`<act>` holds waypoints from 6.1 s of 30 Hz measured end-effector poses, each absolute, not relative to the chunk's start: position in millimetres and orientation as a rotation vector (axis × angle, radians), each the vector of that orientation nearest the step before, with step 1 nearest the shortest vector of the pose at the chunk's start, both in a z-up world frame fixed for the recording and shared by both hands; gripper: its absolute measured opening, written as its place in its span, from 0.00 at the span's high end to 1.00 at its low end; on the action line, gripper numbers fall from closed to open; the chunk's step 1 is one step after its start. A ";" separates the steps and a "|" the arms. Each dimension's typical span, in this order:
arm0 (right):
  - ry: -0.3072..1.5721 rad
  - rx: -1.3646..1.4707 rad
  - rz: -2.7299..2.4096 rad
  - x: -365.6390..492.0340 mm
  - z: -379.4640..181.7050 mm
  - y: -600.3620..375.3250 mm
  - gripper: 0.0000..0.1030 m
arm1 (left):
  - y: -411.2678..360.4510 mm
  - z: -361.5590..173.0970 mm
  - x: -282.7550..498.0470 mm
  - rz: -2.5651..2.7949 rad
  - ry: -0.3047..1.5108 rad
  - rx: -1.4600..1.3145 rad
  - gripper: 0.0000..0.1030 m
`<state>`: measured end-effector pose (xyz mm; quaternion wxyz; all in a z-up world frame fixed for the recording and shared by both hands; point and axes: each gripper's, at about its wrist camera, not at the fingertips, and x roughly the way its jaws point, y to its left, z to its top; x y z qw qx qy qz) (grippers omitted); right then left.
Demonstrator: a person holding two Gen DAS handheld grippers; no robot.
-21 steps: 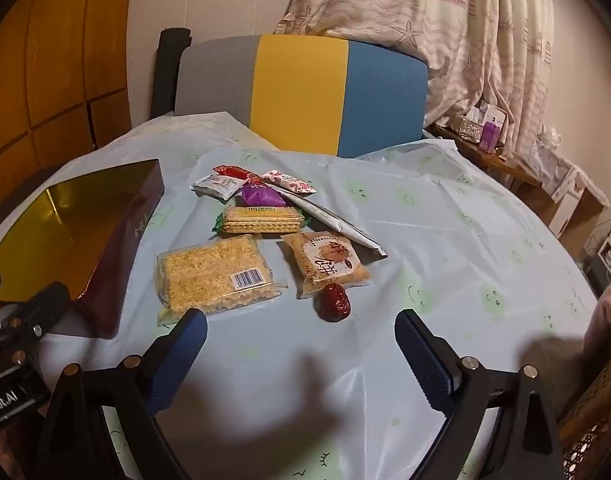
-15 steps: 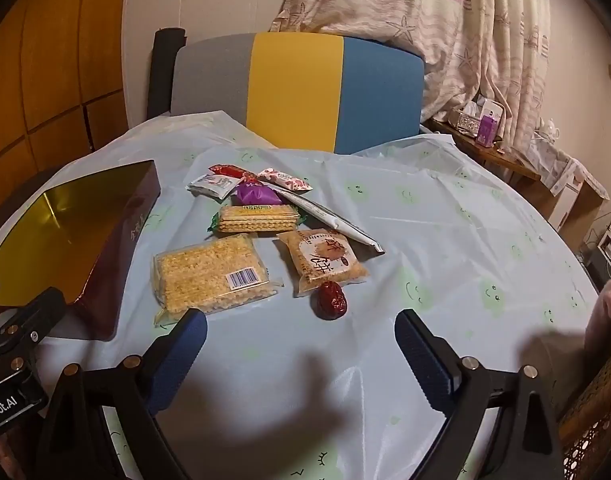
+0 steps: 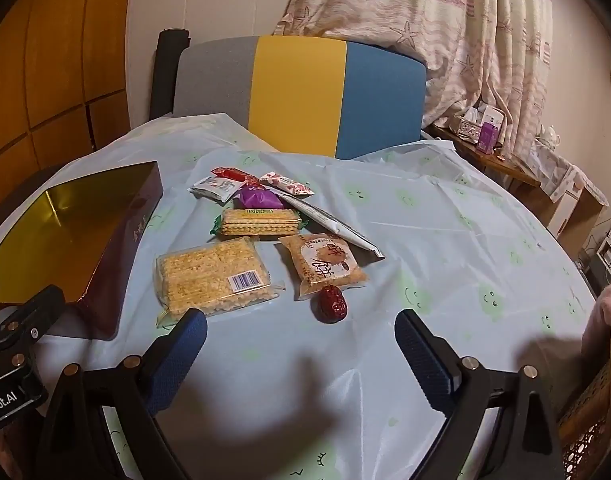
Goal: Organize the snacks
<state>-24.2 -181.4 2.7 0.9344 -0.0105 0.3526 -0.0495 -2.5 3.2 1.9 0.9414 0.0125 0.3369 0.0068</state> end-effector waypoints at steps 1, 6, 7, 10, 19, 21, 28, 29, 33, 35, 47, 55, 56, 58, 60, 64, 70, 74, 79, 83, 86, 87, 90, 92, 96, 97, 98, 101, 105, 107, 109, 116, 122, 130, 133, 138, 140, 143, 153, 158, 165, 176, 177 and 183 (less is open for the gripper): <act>0.721 -0.020 -0.102 -24.2 3.2 -181.6 0.06 | 3.1 1.8 -2.4 0.014 0.688 0.026 0.00; 0.721 -0.018 -0.103 -24.1 3.4 -182.5 0.06 | 2.7 1.5 -2.3 0.014 0.690 0.025 0.00; 0.720 -0.016 -0.101 -24.3 3.3 -182.7 0.06 | 2.6 1.4 -2.3 0.015 0.689 0.025 0.00; 0.718 -0.021 -0.101 -24.6 3.7 -182.4 0.06 | 1.7 1.1 -2.4 0.015 0.689 0.027 0.00; 0.715 -0.018 -0.101 -24.2 5.2 -183.3 0.06 | 1.2 1.5 -2.6 0.014 0.688 0.028 0.00; 0.715 -0.018 -0.101 -24.1 5.6 -183.5 0.06 | 1.2 1.6 -2.6 0.014 0.688 0.028 0.00; 0.711 -0.018 -0.102 -23.4 7.1 -183.8 0.06 | 0.2 3.3 -2.2 0.013 0.685 0.030 0.00; 0.709 -0.018 -0.104 -23.5 7.5 -184.1 0.06 | 0.3 3.2 -2.3 0.013 0.686 0.030 0.00; 0.707 -0.016 -0.106 -23.5 8.4 -185.2 0.06 | -0.7 4.9 -2.6 0.012 0.685 0.033 0.00; 0.705 -0.016 -0.106 -23.7 8.7 -185.6 0.06 | -1.0 5.7 -2.6 0.012 0.683 0.034 0.00; 0.696 -0.008 -0.116 -23.3 11.2 -192.7 0.06 | -3.1 5.4 -5.8 0.007 0.684 0.040 0.00; 0.686 -0.021 -0.119 -17.5 16.1 -202.9 0.06 | -8.6 3.3 -5.5 -0.004 0.691 0.054 0.00; 0.684 -0.023 -0.120 -16.6 17.2 -204.9 0.06 | -9.3 3.0 -5.4 -0.005 0.692 0.055 0.00; 0.683 -0.027 -0.125 -14.2 19.2 -209.2 0.06 | -10.5 2.1 -4.9 -0.010 0.697 0.056 0.00; 0.687 -0.026 -0.120 -10.7 20.8 -213.9 0.06 | -11.5 1.4 -4.7 -0.014 0.698 0.059 0.00; 0.681 -0.062 -0.109 -1.3 29.2 -223.0 0.06 | -14.2 -0.6 -3.8 -0.030 0.703 0.067 0.00; 0.718 -0.086 -0.038 24.5 44.6 -248.5 0.06 | -13.9 -3.4 -1.3 -0.159 0.727 0.017 0.00; 0.771 -0.046 0.026 56.4 54.7 -279.2 0.06 | -17.1 -6.8 4.4 -0.232 0.788 -0.030 0.00; 0.849 0.080 0.134 100.9 44.5 -317.5 0.16 | -27.5 -9.7 2.3 -0.308 0.817 -0.021 0.03; 0.927 0.148 0.202 124.8 13.6 -329.4 0.39 | -37.6 -8.5 4.7 -0.347 0.835 0.031 0.20; 0.994 0.150 0.197 131.6 -4.5 -324.4 0.51 | -47.3 -5.6 10.2 -0.397 0.846 0.086 0.26; 0.994 0.155 0.235 132.4 -5.7 -319.1 0.51 | -51.3 -5.0 13.4 -0.410 0.845 0.106 0.29; 1.020 0.125 0.326 131.4 -10.3 -300.5 0.51 | -60.5 -5.2 29.8 -0.449 0.885 0.153 0.32; 1.061 0.102 0.360 131.2 -17.7 -289.7 0.51 | -65.1 -6.8 42.1 -0.462 0.913 0.184 0.36; 1.140 0.088 0.424 130.4 -30.8 -275.6 0.51 | -77.2 -13.0 68.2 -0.503 0.988 0.258 0.34; 1.157 0.093 0.433 129.8 -33.3 -274.9 0.51 | -80.0 -14.8 73.8 -0.509 0.997 0.272 0.31; 1.162 0.091 0.434 129.6 -34.4 -274.1 0.51 | -83.0 -16.8 78.9 -0.508 1.004 0.293 0.22; 1.175 0.101 0.427 128.0 -37.4 -275.5 0.51 | -91.5 -21.9 89.4 -0.525 1.009 0.358 0.17; 1.183 0.118 0.429 129.9 -39.1 -275.0 0.50 | -103.8 -34.7 108.8 -0.543 1.048 0.446 0.12; 1.184 0.116 0.429 129.9 -39.6 -274.9 0.49 | -109.3 -41.4 116.5 -0.562 1.080 0.491 0.12; 1.187 0.115 0.425 130.4 -40.0 -274.1 0.49 | -114.9 -48.8 123.4 -0.569 1.100 0.539 0.12; 1.181 0.127 0.426 132.3 -42.0 -273.4 0.49 | -120.5 -59.7 135.1 -0.584 1.123 0.559 0.18; 1.159 0.095 0.428 132.3 -42.6 -266.9 0.49 | -123.4 -58.2 116.8 -0.565 1.077 0.521 0.25; 1.176 0.099 0.426 133.9 -44.0 -271.3 0.48 | -122.0 -61.1 66.2 -0.534 1.055 0.433 0.25; 1.200 0.133 0.536 130.9 -38.0 -269.6 0.48 | -117.9 -62.0 46.1 -0.514 1.035 0.415 0.25; 1.215 0.037 0.579 119.7 -33.6 -257.7 0.48 | -114.0 -62.7 30.4 -0.502 1.007 0.399 0.25; 1.227 0.004 0.599 114.3 -34.7 -252.3 0.50 | -113.7 -62.8 28.9 -0.493 0.990 0.407 0.25; 1.244 -0.047 0.602 107.3 -38.5 -246.7 0.57 | -112.0 -59.7 23.1 -0.485 0.962 0.411 0.25; 1.267 -0.187 0.516 101.5 -58.9 -242.1 0.75 | -97.1 -39.1 16.6 -0.532 0.888 0.271 0.33; 1.277 -0.167 0.512 104.9 -61.4 -242.8 0.74 | -87.5 -21.8 21.7 -0.561 0.883 0.187 0.70; 1.285 -0.186 0.500 104.5 -65.7 -242.7 0.74 | -94.4 -35.7 27.0 -0.579 0.941 0.193 0.66; 1.289 -0.201 0.494 103.2 -62.7 -241.5 0.74 | -102.6 -29.7 65.2 -0.507 1.060 0.247 0.27; 1.289 -0.203 0.494 103.5 -62.8 -241.4 0.74 | -105.8 -32.9 70.0 -0.490 1.075 0.283 0.27; 1.290 -0.224 0.492 102.4 -63.8 -238.0 0.74 | -122.0 -45.4 78.6 -0.490 1.087 0.440 0.27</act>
